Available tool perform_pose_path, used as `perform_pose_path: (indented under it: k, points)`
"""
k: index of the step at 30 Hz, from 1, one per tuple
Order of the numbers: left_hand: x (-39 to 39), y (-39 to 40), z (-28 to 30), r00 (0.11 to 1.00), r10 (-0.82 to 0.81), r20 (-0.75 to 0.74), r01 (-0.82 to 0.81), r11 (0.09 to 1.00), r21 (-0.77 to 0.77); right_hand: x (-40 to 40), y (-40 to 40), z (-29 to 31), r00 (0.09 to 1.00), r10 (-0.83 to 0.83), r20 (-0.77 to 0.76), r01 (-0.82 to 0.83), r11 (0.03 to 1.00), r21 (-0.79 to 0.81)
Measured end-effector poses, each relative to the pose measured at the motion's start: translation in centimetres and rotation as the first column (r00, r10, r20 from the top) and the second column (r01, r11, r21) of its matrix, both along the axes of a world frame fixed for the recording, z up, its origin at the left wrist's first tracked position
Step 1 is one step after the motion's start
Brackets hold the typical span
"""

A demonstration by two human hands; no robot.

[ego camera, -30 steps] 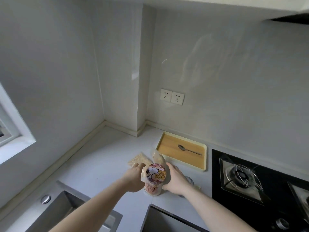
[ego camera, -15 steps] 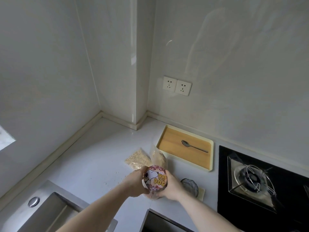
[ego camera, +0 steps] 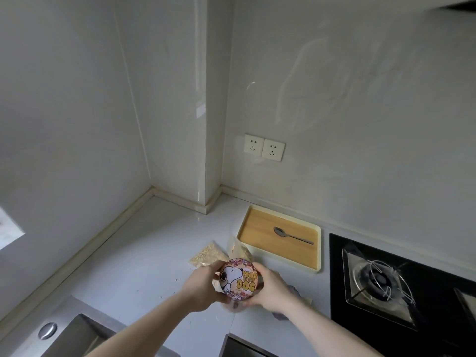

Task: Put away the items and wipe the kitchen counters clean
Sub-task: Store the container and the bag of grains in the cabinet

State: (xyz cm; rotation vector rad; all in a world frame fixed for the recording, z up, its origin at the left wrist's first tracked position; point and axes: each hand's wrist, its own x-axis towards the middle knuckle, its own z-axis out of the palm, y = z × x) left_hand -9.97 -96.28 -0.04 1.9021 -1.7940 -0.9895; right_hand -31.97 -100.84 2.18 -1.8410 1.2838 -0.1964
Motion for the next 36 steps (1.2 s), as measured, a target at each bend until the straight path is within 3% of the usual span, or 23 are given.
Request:
perform_pose_path:
  k: [6,11,19,27,32,36]
  points:
    - [1.6,1.6,7.1,0.993,-0.020,-0.117,-0.003,0.981,-0.194,-0.3,0.2,7.4,0.995,0.059,0.077,-0.053,0.996,-0.070]
    - [2.3,3.4,17.7,0.981,-0.075,-0.177,-0.012,0.896,-0.443,-0.2,0.7,16.5,0.963,0.123,0.240,-0.074,0.976,-0.206]
    - [3.0,4.3,34.5,0.927,-0.164,-0.339,-0.131,0.705,-0.697,1.5,2.7,32.5,0.796,0.216,0.565,0.039,0.914,-0.405]
    - [1.3,4.4,48.6,0.919,-0.243,-0.310,-0.136,0.542,-0.829,3.1,3.9,45.1,0.617,0.345,0.707,0.260,0.758,-0.598]
    - [-0.6,2.9,54.9,0.910,-0.250,-0.330,-0.182,0.474,-0.861,3.5,3.4,51.3,0.591,0.373,0.716,0.411,0.625,-0.664]
    - [-2.0,0.8,58.2,0.914,-0.230,-0.334,-0.200,0.460,-0.865,3.7,2.1,54.5,0.578,0.327,0.747,0.508,0.573,-0.644]
